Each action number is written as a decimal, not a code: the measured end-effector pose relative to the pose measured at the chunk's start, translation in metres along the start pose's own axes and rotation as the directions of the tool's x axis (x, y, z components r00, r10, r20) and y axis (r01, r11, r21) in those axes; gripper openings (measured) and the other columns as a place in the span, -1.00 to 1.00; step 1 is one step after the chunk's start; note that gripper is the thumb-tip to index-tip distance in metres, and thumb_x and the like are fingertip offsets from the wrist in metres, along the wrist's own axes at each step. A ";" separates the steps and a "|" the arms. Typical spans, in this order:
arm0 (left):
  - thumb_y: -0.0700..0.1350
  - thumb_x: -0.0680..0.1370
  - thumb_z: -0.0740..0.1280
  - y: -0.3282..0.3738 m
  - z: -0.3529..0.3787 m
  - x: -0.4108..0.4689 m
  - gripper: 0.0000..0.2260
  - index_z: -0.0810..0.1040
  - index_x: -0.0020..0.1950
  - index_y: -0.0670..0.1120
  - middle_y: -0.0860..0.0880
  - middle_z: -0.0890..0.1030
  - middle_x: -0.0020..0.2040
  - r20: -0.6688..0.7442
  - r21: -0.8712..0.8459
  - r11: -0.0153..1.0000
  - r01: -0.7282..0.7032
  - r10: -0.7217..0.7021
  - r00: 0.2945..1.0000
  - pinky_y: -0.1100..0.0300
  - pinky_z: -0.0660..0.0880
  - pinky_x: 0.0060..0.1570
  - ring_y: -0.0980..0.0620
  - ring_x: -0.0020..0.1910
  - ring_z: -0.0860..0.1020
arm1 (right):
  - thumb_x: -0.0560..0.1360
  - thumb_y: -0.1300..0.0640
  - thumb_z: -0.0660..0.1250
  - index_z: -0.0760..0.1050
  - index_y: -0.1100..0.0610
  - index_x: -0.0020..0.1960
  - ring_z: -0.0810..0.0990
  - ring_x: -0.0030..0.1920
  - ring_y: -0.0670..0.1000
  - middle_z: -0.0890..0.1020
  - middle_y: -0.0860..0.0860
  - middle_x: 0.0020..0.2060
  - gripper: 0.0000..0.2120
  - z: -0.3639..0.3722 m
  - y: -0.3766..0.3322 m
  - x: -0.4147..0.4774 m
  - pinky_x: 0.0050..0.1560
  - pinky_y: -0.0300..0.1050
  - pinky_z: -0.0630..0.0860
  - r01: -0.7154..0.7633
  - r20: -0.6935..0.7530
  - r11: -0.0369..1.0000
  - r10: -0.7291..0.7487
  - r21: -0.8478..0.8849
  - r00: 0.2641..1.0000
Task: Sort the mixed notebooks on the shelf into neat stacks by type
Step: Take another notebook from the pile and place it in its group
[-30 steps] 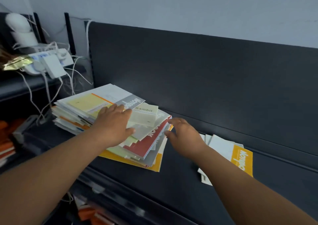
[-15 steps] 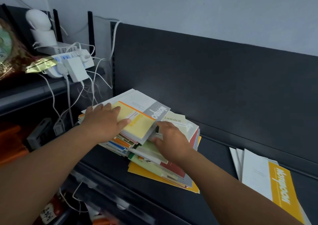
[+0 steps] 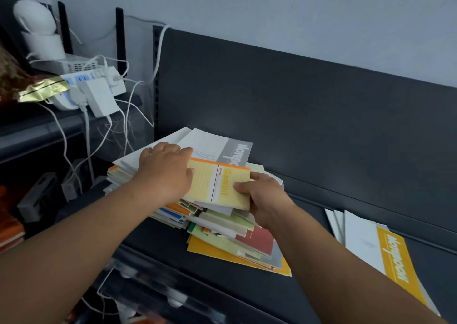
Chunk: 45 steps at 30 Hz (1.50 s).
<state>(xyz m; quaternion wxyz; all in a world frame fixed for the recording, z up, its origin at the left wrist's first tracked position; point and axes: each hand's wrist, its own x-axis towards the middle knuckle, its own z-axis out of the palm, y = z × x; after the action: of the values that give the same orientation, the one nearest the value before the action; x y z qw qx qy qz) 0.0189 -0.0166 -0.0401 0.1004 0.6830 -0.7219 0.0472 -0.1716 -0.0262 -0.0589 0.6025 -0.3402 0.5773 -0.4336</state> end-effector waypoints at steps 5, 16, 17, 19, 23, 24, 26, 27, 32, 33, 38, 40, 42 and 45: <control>-0.03 0.64 0.06 0.031 -0.005 0.025 -0.66 0.32 0.41 0.04 -0.01 0.49 0.25 0.080 -0.050 0.993 -0.106 0.110 0.991 0.03 0.32 0.12 -0.05 0.25 0.41 | 0.55 0.38 0.29 0.50 0.15 0.22 0.68 0.03 0.16 0.69 0.14 0.06 -0.71 -0.028 -0.007 -0.004 -0.18 0.07 0.64 0.006 0.039 1.000 -0.008 0.029 0.999; -0.21 0.58 0.23 -0.013 -0.023 0.021 -0.89 0.54 -0.01 -0.17 -0.20 0.59 -0.02 0.139 -0.697 0.647 0.310 -0.303 0.943 -0.01 0.55 -0.09 -0.18 -0.03 0.57 | 0.65 0.10 0.18 0.43 0.22 -0.01 0.64 -0.09 0.19 0.61 0.27 0.11 -0.82 -0.011 -0.001 -0.003 -0.16 -0.04 0.59 -0.170 0.105 0.984 0.163 0.061 0.981; -0.22 0.59 0.22 -0.016 -0.023 0.022 -0.90 0.52 0.00 -0.18 -0.21 0.59 0.00 0.170 -0.759 0.551 0.347 -0.347 0.922 -0.01 0.58 -0.16 -0.18 -0.03 0.57 | 0.65 0.12 0.17 0.43 0.24 -0.03 0.64 -0.10 0.19 0.63 0.27 0.07 -0.80 -0.011 -0.001 -0.003 -0.21 -0.09 0.56 -0.179 0.099 0.982 0.173 0.059 0.980; -0.22 0.60 0.23 -0.018 -0.022 0.020 -0.90 0.50 0.09 -0.18 -0.21 0.58 0.06 0.253 -0.826 0.385 0.412 -0.400 0.881 0.07 0.54 -0.32 -0.17 0.01 0.57 | 0.63 0.18 0.19 0.47 0.26 -0.03 0.63 -0.22 0.12 0.67 0.23 -0.06 -0.84 -0.011 -0.002 -0.003 -0.34 -0.21 0.45 -0.199 0.108 0.979 0.193 0.049 0.975; -0.20 0.61 0.26 -0.013 -0.017 0.020 -0.87 0.47 0.15 -0.17 -0.20 0.59 0.07 0.313 -0.875 0.223 0.429 -0.414 0.855 0.12 0.51 -0.35 -0.15 0.03 0.57 | 0.54 0.25 0.33 0.49 0.17 -0.07 0.44 -0.56 -0.07 0.61 0.09 -0.27 -0.97 -0.004 0.000 -0.003 -0.58 -0.34 0.29 -0.192 0.072 0.981 0.191 0.006 0.979; -0.20 0.61 0.26 -0.011 -0.018 0.019 -0.91 0.47 0.10 -0.16 -0.19 0.59 0.04 0.310 -0.883 0.207 0.422 -0.420 0.853 0.12 0.51 -0.34 -0.14 0.00 0.58 | 0.53 0.26 0.36 0.49 0.16 -0.07 0.42 -0.54 -0.07 0.59 0.08 -0.26 -0.95 -0.001 0.001 -0.004 -0.61 -0.34 0.29 -0.179 0.051 0.984 0.180 -0.012 0.982; -0.21 0.62 0.24 -0.007 -0.022 0.017 -0.97 0.46 -0.01 -0.13 -0.18 0.59 -0.02 0.310 -0.896 0.167 0.412 -0.430 0.848 0.11 0.51 -0.34 -0.12 -0.08 0.58 | 0.53 0.28 0.35 0.48 0.17 -0.02 0.48 -0.45 -0.04 0.59 0.07 -0.26 -0.93 0.004 0.001 -0.006 -0.55 -0.29 0.39 -0.128 0.034 0.991 0.129 -0.040 0.991; -0.22 0.63 0.22 -0.004 -0.024 0.016 -0.93 0.45 -0.04 -0.12 -0.17 0.59 -0.05 0.312 -0.901 0.149 0.408 -0.431 0.847 0.11 0.51 -0.33 -0.10 -0.12 0.58 | 0.55 0.29 0.31 0.48 0.17 0.01 0.55 -0.37 -0.01 0.61 0.08 -0.23 -0.93 0.003 0.000 -0.007 -0.47 -0.23 0.47 -0.090 0.035 0.995 0.091 -0.039 0.995; -0.28 0.64 0.14 0.027 -0.035 0.010 -0.79 0.41 -0.17 -0.10 -0.11 0.55 -0.19 0.296 -0.926 0.110 0.362 -0.387 0.873 0.11 0.53 -0.27 -0.05 -0.24 0.54 | 0.62 0.29 0.18 0.51 0.13 0.13 0.66 -0.10 0.07 0.67 0.08 -0.03 -0.82 -0.041 -0.010 -0.015 -0.27 -0.05 0.60 0.072 -0.022 0.997 -0.071 0.012 0.997; -0.29 0.63 0.13 0.037 -0.035 0.009 -0.78 0.42 -0.17 -0.10 -0.11 0.56 -0.19 0.286 -0.932 0.110 0.345 -0.357 0.889 0.11 0.54 -0.27 -0.04 -0.23 0.55 | 0.63 0.27 0.18 0.52 0.12 0.15 0.67 -0.06 0.08 0.68 0.08 0.00 -0.82 -0.056 -0.011 -0.018 -0.25 -0.04 0.61 0.097 -0.036 0.995 -0.097 0.012 0.995; -0.31 0.62 0.14 0.102 -0.032 0.003 -0.80 0.47 -0.11 -0.11 -0.11 0.61 -0.13 0.243 -0.953 0.138 0.270 -0.187 0.952 0.13 0.51 -0.29 -0.05 -0.15 0.59 | 0.63 0.25 0.18 0.52 0.12 0.18 0.67 0.02 0.10 0.69 0.06 0.03 -0.80 -0.145 -0.014 -0.040 -0.09 0.02 0.63 0.193 -0.156 0.980 -0.197 -0.038 0.968; -0.31 0.62 0.14 0.141 -0.030 0.000 -0.81 0.48 -0.10 -0.12 -0.11 0.62 -0.12 0.239 -0.955 0.148 0.257 -0.132 0.962 0.12 0.51 -0.29 -0.04 -0.13 0.60 | 0.63 0.25 0.17 0.53 0.14 0.17 0.67 0.02 0.11 0.69 0.08 0.03 -0.80 -0.186 -0.012 -0.052 -0.04 0.04 0.62 0.212 -0.211 0.975 -0.222 -0.068 0.952; -0.30 0.62 0.15 0.184 -0.026 -0.006 -0.83 0.49 -0.06 -0.13 -0.13 0.62 -0.10 0.251 -0.954 0.147 0.261 -0.083 0.965 0.12 0.51 -0.30 -0.06 -0.12 0.60 | 0.63 0.25 0.17 0.53 0.14 0.18 0.66 0.06 0.14 0.69 0.08 0.04 -0.79 -0.230 -0.008 -0.064 0.07 0.13 0.61 0.220 -0.255 0.971 -0.238 -0.097 0.937; -0.29 0.62 0.15 0.251 -0.014 -0.016 -0.84 0.50 -0.03 -0.13 -0.14 0.62 -0.06 0.265 -0.952 0.151 0.265 -0.020 0.964 0.09 0.54 -0.28 -0.08 -0.09 0.60 | 0.63 0.23 0.17 0.53 0.13 0.17 0.67 0.05 0.14 0.70 0.08 0.03 -0.80 -0.301 -0.002 -0.084 0.05 0.14 0.61 0.209 -0.322 0.971 -0.235 -0.113 0.917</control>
<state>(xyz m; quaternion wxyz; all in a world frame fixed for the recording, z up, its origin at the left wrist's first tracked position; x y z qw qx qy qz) -0.2296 0.0178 -0.0129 0.4517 0.5222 -0.5185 -0.5045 -0.4663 0.0772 -0.0541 0.4298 -0.3480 0.6446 -0.5279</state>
